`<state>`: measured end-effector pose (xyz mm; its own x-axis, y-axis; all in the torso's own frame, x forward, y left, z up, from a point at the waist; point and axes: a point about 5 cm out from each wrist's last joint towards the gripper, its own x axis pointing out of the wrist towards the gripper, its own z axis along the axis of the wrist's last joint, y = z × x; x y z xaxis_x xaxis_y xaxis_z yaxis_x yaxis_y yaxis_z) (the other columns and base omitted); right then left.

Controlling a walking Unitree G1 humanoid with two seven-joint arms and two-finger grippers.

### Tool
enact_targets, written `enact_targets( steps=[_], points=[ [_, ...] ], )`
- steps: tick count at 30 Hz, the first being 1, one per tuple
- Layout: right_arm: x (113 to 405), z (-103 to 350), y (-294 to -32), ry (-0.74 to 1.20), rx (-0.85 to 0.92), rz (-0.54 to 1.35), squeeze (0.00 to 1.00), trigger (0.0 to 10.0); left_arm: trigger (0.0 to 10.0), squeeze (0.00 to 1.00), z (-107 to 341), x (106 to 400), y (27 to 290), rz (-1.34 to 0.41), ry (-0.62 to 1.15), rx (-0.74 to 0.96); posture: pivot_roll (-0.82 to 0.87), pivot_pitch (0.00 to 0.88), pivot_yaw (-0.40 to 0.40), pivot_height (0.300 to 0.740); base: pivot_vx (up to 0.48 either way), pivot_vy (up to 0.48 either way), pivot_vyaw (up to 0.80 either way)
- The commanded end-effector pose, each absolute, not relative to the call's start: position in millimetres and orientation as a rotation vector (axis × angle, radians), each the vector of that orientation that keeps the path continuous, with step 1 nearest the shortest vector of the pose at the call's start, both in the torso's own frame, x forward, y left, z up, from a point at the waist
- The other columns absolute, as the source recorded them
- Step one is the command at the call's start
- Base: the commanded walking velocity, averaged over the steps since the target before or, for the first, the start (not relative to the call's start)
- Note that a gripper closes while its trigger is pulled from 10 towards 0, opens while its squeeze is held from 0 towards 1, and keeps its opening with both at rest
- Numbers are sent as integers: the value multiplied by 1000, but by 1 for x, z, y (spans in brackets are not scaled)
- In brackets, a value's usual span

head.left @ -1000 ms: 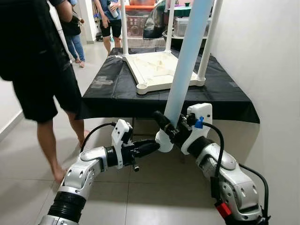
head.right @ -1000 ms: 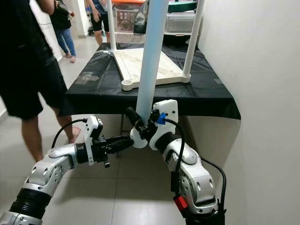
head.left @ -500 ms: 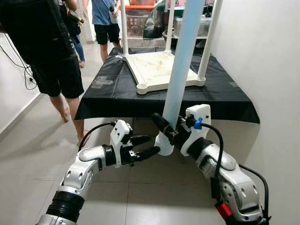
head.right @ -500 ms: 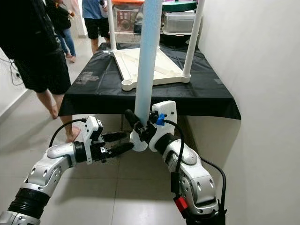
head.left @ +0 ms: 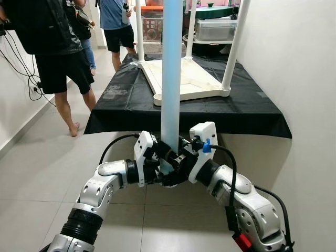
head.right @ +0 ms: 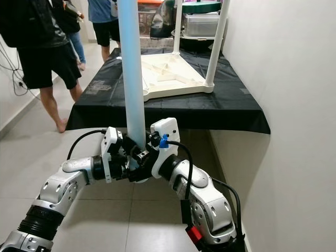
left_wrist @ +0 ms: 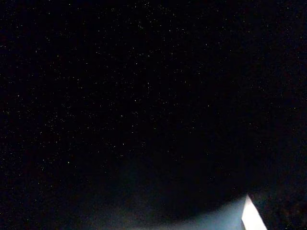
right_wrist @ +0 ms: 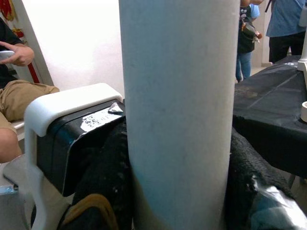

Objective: Building children table

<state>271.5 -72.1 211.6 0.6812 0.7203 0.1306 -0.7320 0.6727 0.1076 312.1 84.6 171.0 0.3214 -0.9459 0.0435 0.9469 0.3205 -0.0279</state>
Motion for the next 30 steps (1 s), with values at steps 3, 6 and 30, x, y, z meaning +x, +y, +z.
enact_targets(
  steps=[3,6,30],
  points=[
    [268,218,-64,-117,180,872,0,0,10000,0,163,314,82,-1244,40,-31,14,0,-38,740,0,0,0],
    [268,219,-64,-121,180,868,0,0,10000,0,161,313,82,-1244,48,-28,14,0,-38,740,0,0,0],
    [271,229,-68,-176,202,839,0,0,10000,0,150,311,83,-1262,126,-3,9,0,-35,740,0,0,0]
  ],
)
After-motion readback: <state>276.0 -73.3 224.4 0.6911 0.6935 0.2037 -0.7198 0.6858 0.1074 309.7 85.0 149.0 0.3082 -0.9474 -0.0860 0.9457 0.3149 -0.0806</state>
